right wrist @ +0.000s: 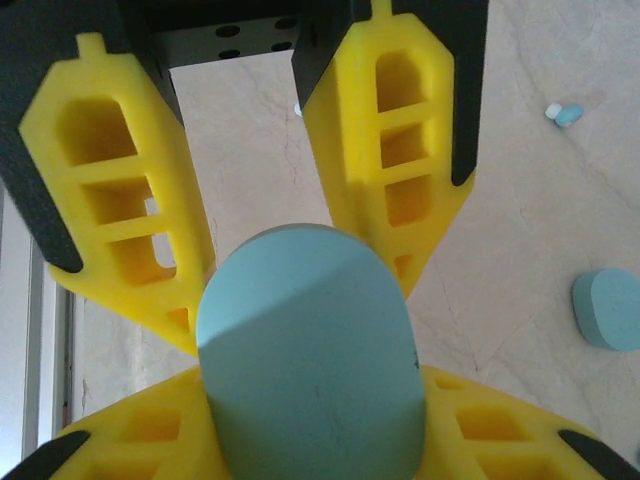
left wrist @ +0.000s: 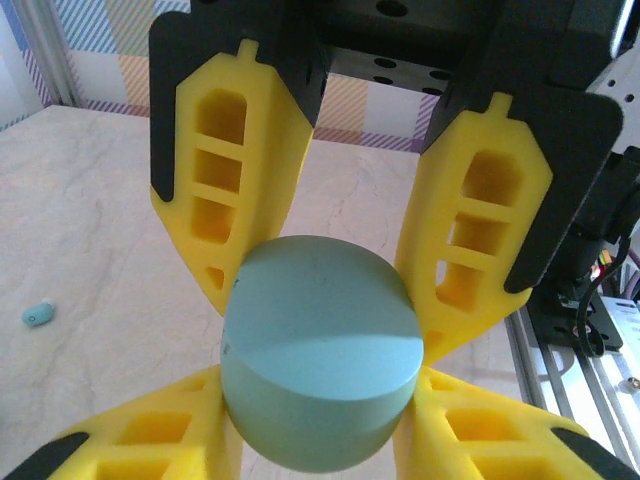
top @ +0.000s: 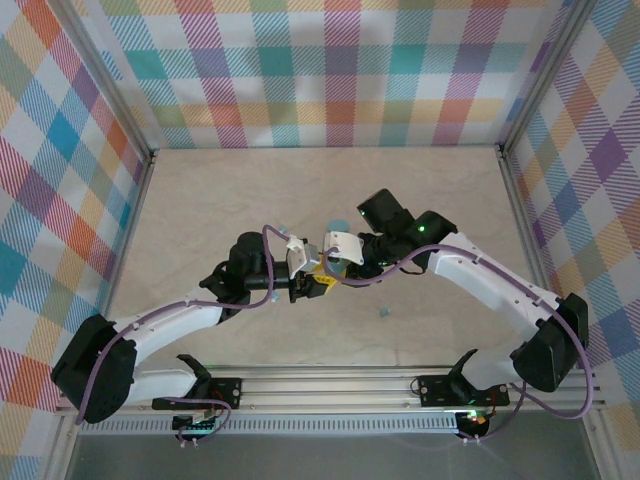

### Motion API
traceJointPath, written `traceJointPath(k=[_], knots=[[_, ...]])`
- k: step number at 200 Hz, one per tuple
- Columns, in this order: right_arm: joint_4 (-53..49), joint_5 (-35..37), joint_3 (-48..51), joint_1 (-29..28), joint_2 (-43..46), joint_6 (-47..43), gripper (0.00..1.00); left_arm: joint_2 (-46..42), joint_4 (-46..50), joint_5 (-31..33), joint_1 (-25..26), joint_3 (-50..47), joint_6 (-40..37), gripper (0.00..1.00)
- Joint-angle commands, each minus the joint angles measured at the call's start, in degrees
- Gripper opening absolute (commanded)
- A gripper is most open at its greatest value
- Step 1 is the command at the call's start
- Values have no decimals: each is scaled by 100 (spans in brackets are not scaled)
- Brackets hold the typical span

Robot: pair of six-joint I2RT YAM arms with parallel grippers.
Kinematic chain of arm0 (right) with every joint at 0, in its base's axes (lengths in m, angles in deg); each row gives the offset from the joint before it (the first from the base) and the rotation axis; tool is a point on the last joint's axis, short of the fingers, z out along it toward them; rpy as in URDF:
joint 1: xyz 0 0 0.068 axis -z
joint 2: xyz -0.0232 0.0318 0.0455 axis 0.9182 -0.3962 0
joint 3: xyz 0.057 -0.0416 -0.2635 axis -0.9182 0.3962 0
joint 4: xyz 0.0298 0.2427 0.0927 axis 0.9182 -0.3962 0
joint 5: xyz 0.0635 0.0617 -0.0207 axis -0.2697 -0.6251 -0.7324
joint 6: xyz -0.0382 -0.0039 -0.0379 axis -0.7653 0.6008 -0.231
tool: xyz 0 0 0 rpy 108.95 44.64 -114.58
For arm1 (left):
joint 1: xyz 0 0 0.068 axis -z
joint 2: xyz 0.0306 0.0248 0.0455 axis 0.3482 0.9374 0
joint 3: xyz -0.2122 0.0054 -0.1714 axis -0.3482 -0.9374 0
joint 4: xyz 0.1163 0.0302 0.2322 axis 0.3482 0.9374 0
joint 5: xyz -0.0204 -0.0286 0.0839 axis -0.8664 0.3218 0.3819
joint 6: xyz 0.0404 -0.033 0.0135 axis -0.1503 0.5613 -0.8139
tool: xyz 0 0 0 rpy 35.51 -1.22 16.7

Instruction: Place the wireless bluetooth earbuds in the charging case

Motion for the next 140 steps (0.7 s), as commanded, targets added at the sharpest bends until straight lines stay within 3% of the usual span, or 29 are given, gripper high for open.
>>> traceJointPath(k=[1, 51, 74, 108, 140], knots=[[201, -207, -144, -17, 123, 171, 39, -64, -101, -152, 57, 162, -116, 28], [474, -73, -138, -11, 154, 350, 63, -66, -17, -320, 57, 162, -158, 11], [507, 64, -141, -8, 159, 344, 66, -85, 103, -406, 57, 171, -212, 6], [493, -9, -104, 190, 45, 511, 61, -78, 198, -236, 57, 160, -227, 7], [823, -132, 123, 711, -85, 1281, 60, -75, 461, 153, 48, 149, -326, 21]])
